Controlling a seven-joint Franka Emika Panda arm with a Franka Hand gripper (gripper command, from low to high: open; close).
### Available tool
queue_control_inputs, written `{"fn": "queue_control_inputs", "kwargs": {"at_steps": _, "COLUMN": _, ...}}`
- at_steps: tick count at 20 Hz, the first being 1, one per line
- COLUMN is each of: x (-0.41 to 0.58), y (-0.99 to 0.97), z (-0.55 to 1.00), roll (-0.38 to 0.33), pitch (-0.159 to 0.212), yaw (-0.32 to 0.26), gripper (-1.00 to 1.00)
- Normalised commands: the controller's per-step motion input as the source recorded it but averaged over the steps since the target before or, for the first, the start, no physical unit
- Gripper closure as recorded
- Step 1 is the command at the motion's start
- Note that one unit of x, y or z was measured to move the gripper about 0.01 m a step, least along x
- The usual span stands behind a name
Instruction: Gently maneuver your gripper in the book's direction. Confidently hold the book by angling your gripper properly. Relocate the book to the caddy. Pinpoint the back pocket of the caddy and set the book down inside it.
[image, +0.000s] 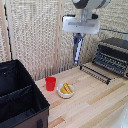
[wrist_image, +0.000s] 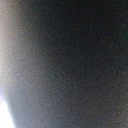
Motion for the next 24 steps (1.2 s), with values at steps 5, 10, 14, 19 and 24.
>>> {"fn": "queue_control_inputs", "kwargs": {"at_steps": 5, "x": 0.020, "y": 0.29, "z": 0.59, "roll": 0.105, "pitch": 0.000, "yaw": -0.208, "gripper": 1.00}}
{"fn": "queue_control_inputs", "kwargs": {"at_steps": 10, "x": 0.211, "y": 0.69, "z": 0.53, "roll": 0.074, "pitch": 0.048, "yaw": -0.078, "gripper": 1.00}}
{"fn": "queue_control_inputs", "kwargs": {"at_steps": 14, "x": 0.254, "y": 0.77, "z": 0.53, "roll": 0.060, "pitch": 0.050, "yaw": -0.055, "gripper": 1.00}}
{"fn": "queue_control_inputs", "kwargs": {"at_steps": 19, "x": 0.256, "y": 0.76, "z": 0.58, "roll": 0.044, "pitch": 0.035, "yaw": -0.064, "gripper": 1.00}}
{"fn": "queue_control_inputs", "kwargs": {"at_steps": 24, "x": 0.174, "y": 0.53, "z": 0.75, "roll": 0.007, "pitch": 0.002, "yaw": -0.154, "gripper": 1.00}}
